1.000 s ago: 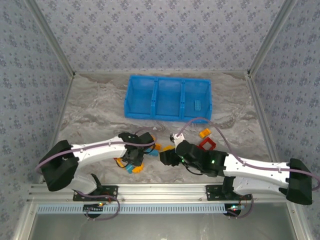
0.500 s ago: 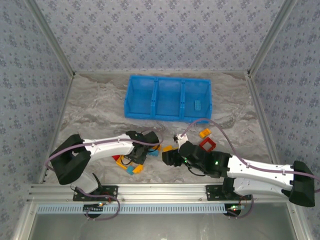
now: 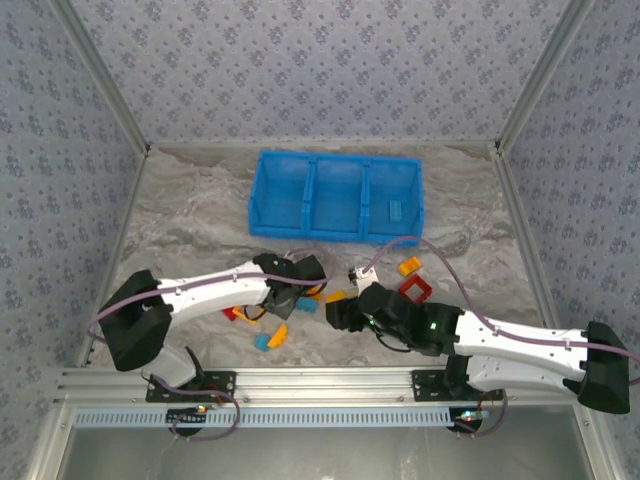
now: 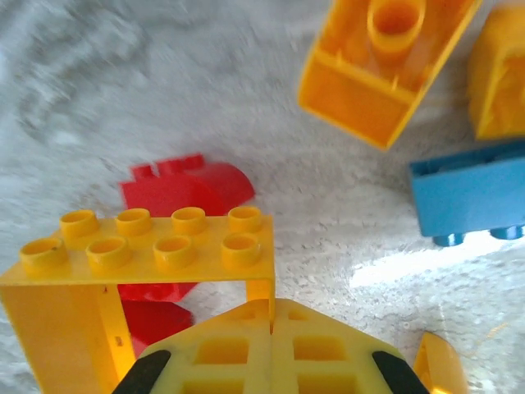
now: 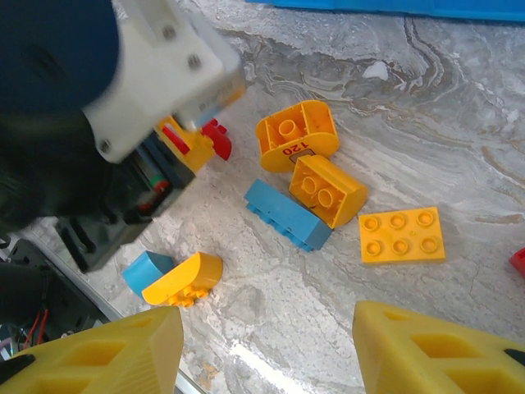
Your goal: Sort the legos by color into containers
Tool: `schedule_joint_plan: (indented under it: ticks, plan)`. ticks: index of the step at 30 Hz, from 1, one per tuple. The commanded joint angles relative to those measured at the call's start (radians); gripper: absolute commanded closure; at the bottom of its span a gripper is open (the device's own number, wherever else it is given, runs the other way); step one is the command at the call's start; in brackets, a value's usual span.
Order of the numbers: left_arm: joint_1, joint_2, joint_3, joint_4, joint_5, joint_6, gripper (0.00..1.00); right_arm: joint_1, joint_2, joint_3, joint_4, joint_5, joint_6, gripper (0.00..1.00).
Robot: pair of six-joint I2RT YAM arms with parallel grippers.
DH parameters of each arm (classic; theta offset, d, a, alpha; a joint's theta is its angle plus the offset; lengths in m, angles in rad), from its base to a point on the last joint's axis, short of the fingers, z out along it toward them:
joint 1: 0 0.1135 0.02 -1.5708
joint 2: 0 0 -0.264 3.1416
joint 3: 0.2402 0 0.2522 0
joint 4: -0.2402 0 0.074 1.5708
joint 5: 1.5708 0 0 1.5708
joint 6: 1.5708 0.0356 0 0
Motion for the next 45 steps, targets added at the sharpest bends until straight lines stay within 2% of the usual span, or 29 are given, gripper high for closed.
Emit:
schedule_joint_plan:
  ticks: [1, 5, 9, 14, 22, 26, 31, 36, 45]
  plan:
    - [0.007, -0.082, 0.155, -0.102, -0.058, 0.04, 1.0, 0.007, -0.027, 0.061, 0.048, 0.041, -0.078, 0.4]
    - [0.119, -0.071, 0.331, -0.106, 0.029, 0.104, 1.0, 0.008, -0.033, 0.105, 0.123, 0.107, -0.217, 0.37]
    - [0.247, 0.018, 0.497, -0.06, 0.119, 0.188, 1.0, -0.012, -0.006, 0.175, 0.177, 0.201, -0.364, 0.28]
    - [0.368, 0.202, 0.702, 0.004, 0.194, 0.254, 1.0, -0.117, 0.097, 0.264, 0.227, 0.164, -0.465, 0.21]
    - [0.498, 0.542, 1.062, -0.01, 0.256, 0.266, 1.0, -0.267, 0.298, 0.388, 0.302, 0.1, -0.536, 0.19]
    - [0.541, 0.679, 1.208, -0.039, 0.275, 0.254, 1.0, -0.308, 0.404, 0.494, 0.282, 0.08, -0.545, 0.19]
    - [0.561, 0.797, 1.317, -0.041, 0.293, 0.238, 1.0, -0.289, 0.516, 0.624, 0.247, 0.101, -0.538, 0.2]
    - [0.569, 0.873, 1.358, -0.031, 0.283, 0.226, 1.0, -0.213, 0.6, 0.679, 0.246, 0.199, -0.558, 0.2]
    - [0.575, 0.936, 1.369, -0.033, 0.214, 0.214, 1.0, -0.159, 0.611, 0.667, 0.241, 0.215, -0.514, 0.2]
